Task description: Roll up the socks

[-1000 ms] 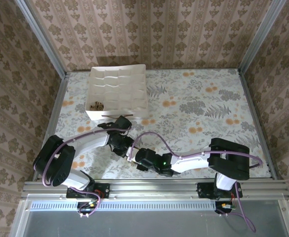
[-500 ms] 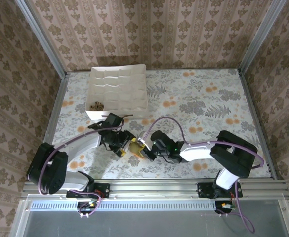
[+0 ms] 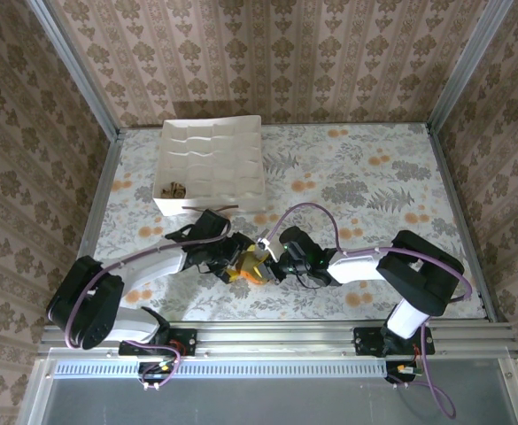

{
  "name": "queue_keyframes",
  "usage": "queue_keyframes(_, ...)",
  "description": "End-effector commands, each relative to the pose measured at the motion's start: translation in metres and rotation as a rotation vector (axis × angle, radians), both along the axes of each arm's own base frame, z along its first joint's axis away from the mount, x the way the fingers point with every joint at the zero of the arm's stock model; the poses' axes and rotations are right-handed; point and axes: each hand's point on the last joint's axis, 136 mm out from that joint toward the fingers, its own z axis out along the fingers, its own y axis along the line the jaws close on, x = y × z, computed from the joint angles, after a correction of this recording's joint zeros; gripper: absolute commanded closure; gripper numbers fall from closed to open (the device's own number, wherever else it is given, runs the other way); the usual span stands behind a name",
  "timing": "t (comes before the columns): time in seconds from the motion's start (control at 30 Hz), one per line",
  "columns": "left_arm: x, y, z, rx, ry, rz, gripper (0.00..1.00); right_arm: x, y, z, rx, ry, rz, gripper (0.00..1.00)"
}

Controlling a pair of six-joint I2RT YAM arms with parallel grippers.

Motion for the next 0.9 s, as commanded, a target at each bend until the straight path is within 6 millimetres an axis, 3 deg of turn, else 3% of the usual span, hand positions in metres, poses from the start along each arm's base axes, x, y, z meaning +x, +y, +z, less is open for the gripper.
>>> queue_keyframes(0.0,-0.009,-0.003,-0.008,0.008,0.057,0.021,0.18,-0.026,-0.032,-0.049,-0.147,0.155,-0.031,1.0)
queue_keyframes(0.37,-0.001,-0.005,-0.052,0.101,0.087,-0.046,0.4,-0.029,-0.013,-0.018,0.044,0.222,-0.025,1.0)
queue_keyframes(0.5,0.002,-0.013,-0.059,0.069,0.07,-0.054,0.67,-0.029,-0.006,0.0,0.12,0.239,-0.021,1.0)
queue_keyframes(0.63,0.01,-0.018,-0.045,0.049,0.028,-0.058,0.96,-0.021,-0.01,0.017,0.16,0.223,-0.045,1.0)
queue_keyframes(0.7,0.016,-0.016,-0.031,0.058,-0.007,-0.063,1.0,-0.015,-0.013,0.032,0.17,0.193,-0.054,1.0)
queue_keyframes(0.73,0.02,-0.014,-0.019,0.063,-0.033,-0.065,1.0,-0.011,-0.016,0.042,0.162,0.164,-0.066,0.92)
queue_keyframes(0.8,0.031,-0.008,0.009,0.07,-0.101,-0.065,1.0,0.001,-0.022,0.077,0.171,0.062,-0.088,0.61)
queue_keyframes(0.87,0.05,0.005,0.049,0.086,-0.196,-0.051,1.0,0.017,-0.038,0.117,0.16,-0.097,-0.151,0.42)
